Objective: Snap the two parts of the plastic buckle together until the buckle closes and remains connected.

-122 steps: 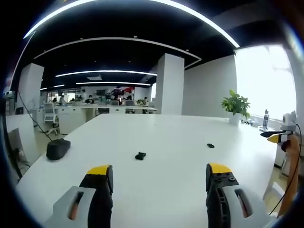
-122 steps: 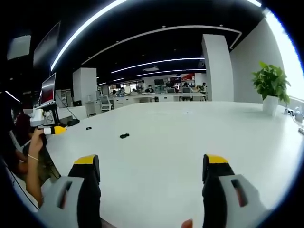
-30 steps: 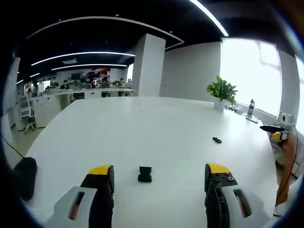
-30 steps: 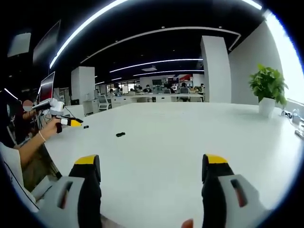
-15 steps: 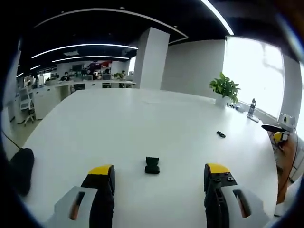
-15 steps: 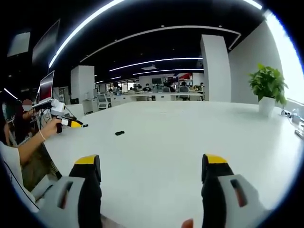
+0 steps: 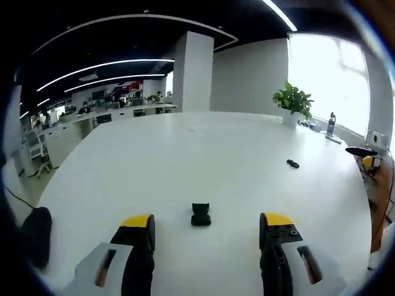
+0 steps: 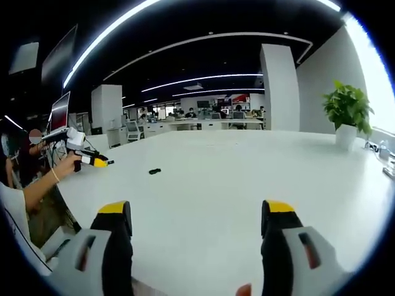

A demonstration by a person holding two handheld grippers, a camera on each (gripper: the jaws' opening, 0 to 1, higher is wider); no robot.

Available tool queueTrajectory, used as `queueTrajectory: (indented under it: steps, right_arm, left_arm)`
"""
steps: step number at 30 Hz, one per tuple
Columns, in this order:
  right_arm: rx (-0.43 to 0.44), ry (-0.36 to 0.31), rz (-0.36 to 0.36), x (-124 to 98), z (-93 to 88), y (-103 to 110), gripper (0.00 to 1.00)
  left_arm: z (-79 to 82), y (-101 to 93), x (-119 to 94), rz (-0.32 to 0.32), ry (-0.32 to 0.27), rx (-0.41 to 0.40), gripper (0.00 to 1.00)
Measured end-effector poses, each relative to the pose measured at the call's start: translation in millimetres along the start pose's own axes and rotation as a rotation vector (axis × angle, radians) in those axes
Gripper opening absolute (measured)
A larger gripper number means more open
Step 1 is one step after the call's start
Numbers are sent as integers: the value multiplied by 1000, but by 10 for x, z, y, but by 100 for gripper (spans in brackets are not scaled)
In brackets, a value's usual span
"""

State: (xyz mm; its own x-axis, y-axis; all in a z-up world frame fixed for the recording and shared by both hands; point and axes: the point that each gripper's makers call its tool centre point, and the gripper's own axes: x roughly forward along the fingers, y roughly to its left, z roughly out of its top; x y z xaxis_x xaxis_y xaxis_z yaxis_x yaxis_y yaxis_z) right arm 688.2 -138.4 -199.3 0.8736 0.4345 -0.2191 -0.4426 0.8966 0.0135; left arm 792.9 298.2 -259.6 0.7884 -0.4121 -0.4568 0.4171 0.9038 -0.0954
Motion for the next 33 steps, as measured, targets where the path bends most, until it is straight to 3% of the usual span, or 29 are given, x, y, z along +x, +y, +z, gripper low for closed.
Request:
queueTrajectory:
  steps: [9, 21, 33]
  right_arm:
    - [0, -3, 6, -2, 2, 16, 87]
    - [7, -3, 3, -11, -14, 0, 87]
    - [12, -3, -2, -19, -21, -6, 87]
  left_arm:
    - [-39, -50, 11, -13, 17, 32, 55]
    - [-7, 47, 35, -9, 22, 43, 45]
    - [32, 67, 41, -34, 19, 103, 25]
